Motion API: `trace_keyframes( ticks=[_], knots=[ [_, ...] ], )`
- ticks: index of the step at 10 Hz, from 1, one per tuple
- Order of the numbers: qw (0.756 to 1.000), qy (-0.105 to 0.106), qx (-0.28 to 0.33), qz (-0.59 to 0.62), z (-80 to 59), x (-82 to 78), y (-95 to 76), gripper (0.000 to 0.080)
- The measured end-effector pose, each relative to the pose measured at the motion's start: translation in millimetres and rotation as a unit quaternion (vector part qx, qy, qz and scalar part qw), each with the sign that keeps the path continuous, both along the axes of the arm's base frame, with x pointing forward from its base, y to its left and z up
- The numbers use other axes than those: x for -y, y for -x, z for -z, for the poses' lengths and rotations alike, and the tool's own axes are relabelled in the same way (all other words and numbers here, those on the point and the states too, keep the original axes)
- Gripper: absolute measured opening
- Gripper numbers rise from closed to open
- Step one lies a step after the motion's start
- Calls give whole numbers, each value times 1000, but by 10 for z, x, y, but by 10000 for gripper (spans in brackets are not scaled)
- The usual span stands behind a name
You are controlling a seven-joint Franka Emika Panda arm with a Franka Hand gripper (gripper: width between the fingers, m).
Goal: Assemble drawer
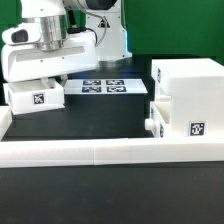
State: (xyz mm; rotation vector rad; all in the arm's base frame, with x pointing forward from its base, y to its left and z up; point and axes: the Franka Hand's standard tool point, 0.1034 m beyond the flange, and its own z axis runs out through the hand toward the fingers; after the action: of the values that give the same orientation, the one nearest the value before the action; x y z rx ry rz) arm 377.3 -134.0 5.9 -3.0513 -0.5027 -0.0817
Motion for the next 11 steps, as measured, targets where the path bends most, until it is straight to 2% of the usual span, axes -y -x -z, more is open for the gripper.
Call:
trace_keyframes(
  ticks=[3,5,7,9,11],
  knots=[
    [1000,2,4,-4,-44,-55,-41,42],
    [1000,9,19,-13,-109,-271,-136,42],
    [999,5,16,-43,-427,-501,-385,42],
    [996,-3,7,-89,-653,-616,-749,42],
    [993,-6,-1,-119,-758,-735,-1090,42]
  ],
)
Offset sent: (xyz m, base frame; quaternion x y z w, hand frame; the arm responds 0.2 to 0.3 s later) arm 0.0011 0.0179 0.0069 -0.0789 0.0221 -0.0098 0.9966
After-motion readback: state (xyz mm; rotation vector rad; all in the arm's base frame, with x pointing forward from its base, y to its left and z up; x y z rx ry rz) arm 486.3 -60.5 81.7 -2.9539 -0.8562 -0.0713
